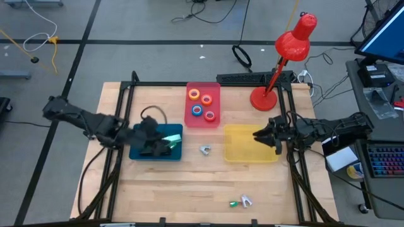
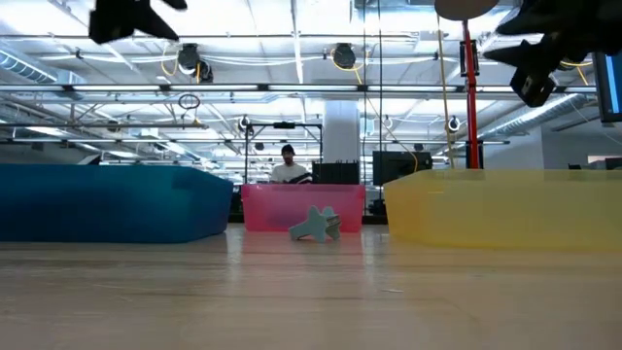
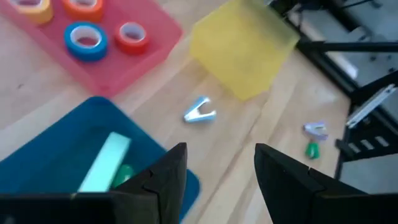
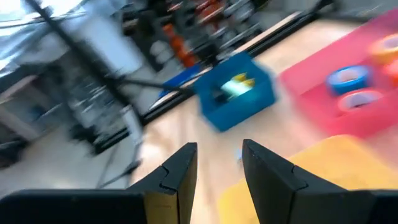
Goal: Pick and place Stapler, Stapler remover, tape
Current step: Put the green stapler into the blue bin
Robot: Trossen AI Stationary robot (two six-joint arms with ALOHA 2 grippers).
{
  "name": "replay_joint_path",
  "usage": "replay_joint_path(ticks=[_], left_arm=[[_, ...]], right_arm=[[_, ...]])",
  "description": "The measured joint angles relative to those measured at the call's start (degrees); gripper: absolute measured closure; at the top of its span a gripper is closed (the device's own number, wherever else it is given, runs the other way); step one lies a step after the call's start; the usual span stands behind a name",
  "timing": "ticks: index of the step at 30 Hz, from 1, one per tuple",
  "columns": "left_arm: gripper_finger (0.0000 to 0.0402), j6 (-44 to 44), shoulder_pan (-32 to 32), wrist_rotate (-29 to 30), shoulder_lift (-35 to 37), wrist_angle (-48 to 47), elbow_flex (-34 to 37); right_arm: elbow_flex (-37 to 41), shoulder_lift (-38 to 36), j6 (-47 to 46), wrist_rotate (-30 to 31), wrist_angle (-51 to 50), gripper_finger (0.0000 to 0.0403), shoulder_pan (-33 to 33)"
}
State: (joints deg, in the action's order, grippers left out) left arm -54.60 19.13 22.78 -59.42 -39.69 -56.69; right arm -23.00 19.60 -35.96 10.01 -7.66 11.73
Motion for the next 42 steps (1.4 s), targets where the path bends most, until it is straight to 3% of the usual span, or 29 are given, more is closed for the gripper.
replay_joint_path(ticks=[8,17,21,26,34,42], left_arm=[[0.0213,-5.8,17.3,19.1,-1.4,3.7,0.1],[0.0213,-16.3,27.0,30.5,-2.5,4.0,3.2],[0.0213,-21.5,28.1,30.8,-2.5,4.0,6.2],[0.0213,-22.0,26.5,28.2,-2.5,3.9,8.2],[0.0213,-13.4,20.7,20.0,-2.4,5.2,8.7],[0.0213,-2.4,17.8,17.1,-0.1,6.9,8.7]], right_arm=[[0.0,4.1,-0.8,-12.8,7.7,0.028,0.1],[0.0,16.5,4.5,-16.3,30.6,0.028,6.6],[-1.6,21.9,5.8,-16.1,32.4,0.028,10.9],[-8.2,28.7,6.8,-15.1,26.6,0.028,14.9],[-25.6,42.1,6.6,-11.2,3.1,0.028,20.1],[-39.2,57.1,0.8,-11.5,-10.8,0.028,25.2]])
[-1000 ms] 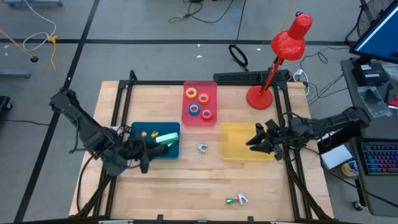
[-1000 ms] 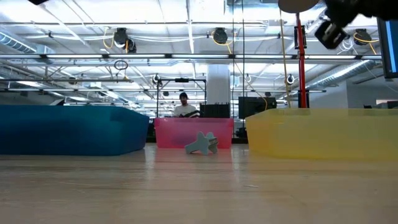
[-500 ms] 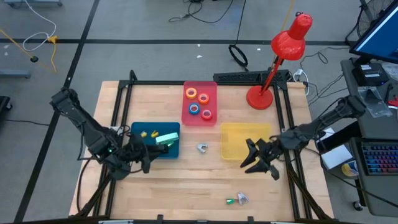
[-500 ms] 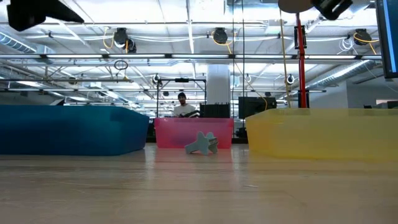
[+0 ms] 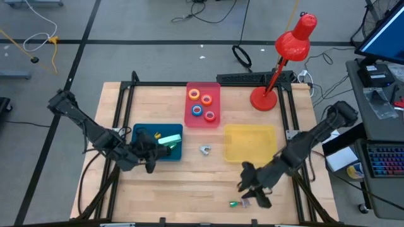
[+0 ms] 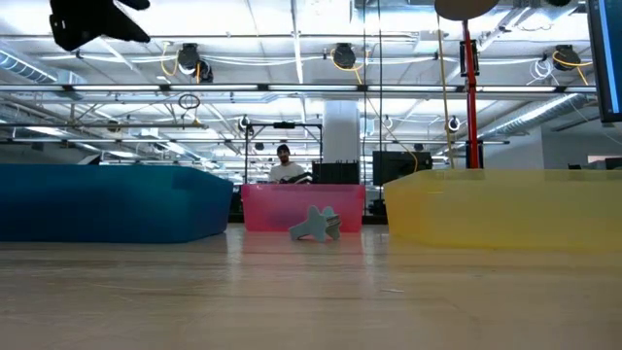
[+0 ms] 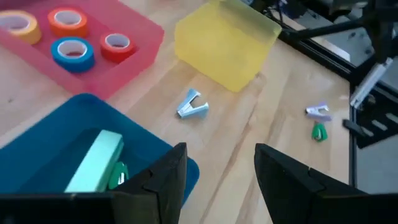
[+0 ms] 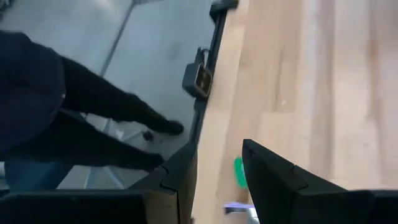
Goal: Pick and place Stapler, Stapler remover, tape
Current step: Put the green stapler into the blue bin
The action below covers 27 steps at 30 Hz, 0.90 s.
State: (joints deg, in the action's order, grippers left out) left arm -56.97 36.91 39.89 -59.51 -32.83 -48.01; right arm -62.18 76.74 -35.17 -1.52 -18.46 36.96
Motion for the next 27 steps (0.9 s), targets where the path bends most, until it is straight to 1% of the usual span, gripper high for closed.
replay_joint_path(ticks=[7,13,16,21,27], left_arm=[[0.0213,6.5,0.6,-0.9,3.9,0.7,0.9],[0.0213,10.1,2.4,-2.3,8.3,11.9,9.9],[0.0213,11.5,3.2,-2.9,11.0,15.1,14.1],[0.0213,12.6,3.0,-3.0,16.9,14.7,18.3],[0.0213,17.1,1.3,-3.0,25.4,14.7,22.2]], right_arm=[[-7.9,10.6,-5.5,0.0,-1.7,0.028,3.3],[-12.5,17.3,-9.0,-0.2,-2.1,0.028,4.1],[-14.0,19.4,-10.9,-0.1,-4.7,0.028,4.0],[-14.2,21.6,-14.6,-0.2,-7.4,0.028,4.0],[-14.2,22.9,-16.2,-0.2,-8.1,0.028,3.7]])
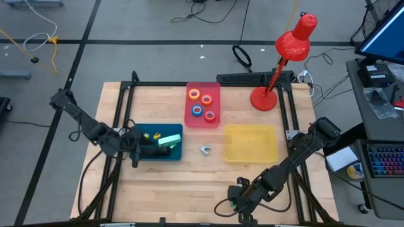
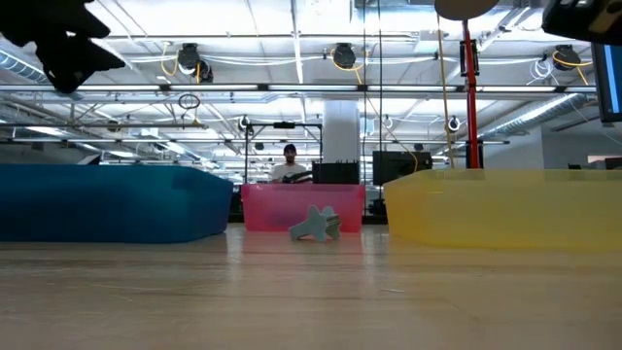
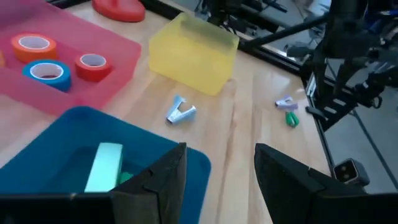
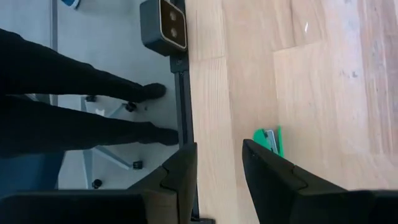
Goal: Pick and place Stapler, Stapler remover, tape
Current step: Put the green stapler into the blue bin
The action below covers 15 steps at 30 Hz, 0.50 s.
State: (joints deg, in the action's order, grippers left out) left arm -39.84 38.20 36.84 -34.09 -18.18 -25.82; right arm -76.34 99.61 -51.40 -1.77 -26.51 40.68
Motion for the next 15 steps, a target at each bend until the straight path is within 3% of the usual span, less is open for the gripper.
replay_joint_path(ticks=[6,15], left_arm=[[0.0213,1.2,-2.1,-3.9,6.6,-2.1,4.1],[0.0213,2.9,-4.6,-3.9,11.1,-3.8,5.6]], right_arm=[[0.0,0.0,0.7,0.1,0.0,0.028,-1.0],[0.0,0.0,8.5,0.3,0.3,0.028,-1.7]])
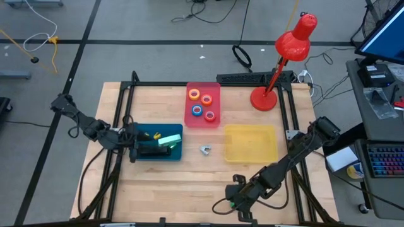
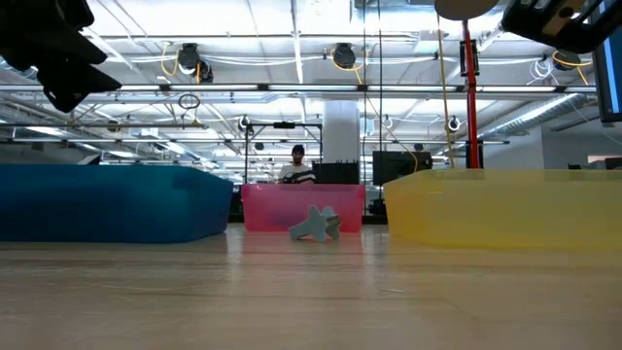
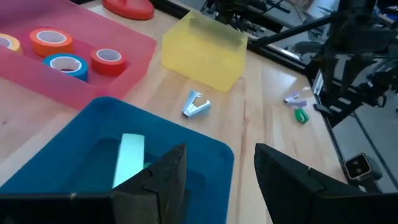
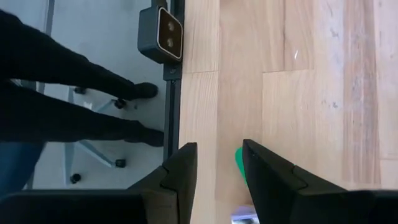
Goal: Pick and place Stapler, Stapler remover, tape
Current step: Put the green stapler into the blue bin
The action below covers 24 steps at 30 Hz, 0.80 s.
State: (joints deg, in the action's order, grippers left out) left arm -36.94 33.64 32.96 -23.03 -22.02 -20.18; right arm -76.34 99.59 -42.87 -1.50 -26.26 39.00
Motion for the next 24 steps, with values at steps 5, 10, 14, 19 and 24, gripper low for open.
replay_joint_path(ticks=[5,10,14,19,24], left_arm=[[0.0213,-0.4,-0.9,0.0,-0.1,-0.7,0.0],[0.0213,-2.2,-1.0,-0.1,-0.1,-2.2,0.0],[0.0213,-2.6,-1.0,-0.1,-0.1,-1.8,0.0],[0.0213,-2.8,-1.0,-0.1,-0.1,-1.7,0.0],[0.0213,-3.0,-1.0,-0.1,-0.1,-1.5,0.0]], right_arm=[[0.0,0.0,2.7,0.0,0.0,0.028,-0.3],[0.1,0.0,4.2,0.1,-0.2,0.028,-0.9],[0.1,0.0,4.8,0.1,-0.2,0.028,-1.7],[0.1,0.0,4.9,-0.1,-0.3,0.028,-1.9],[0.1,0.0,6.1,-0.1,-0.2,0.0273,-1.9]])
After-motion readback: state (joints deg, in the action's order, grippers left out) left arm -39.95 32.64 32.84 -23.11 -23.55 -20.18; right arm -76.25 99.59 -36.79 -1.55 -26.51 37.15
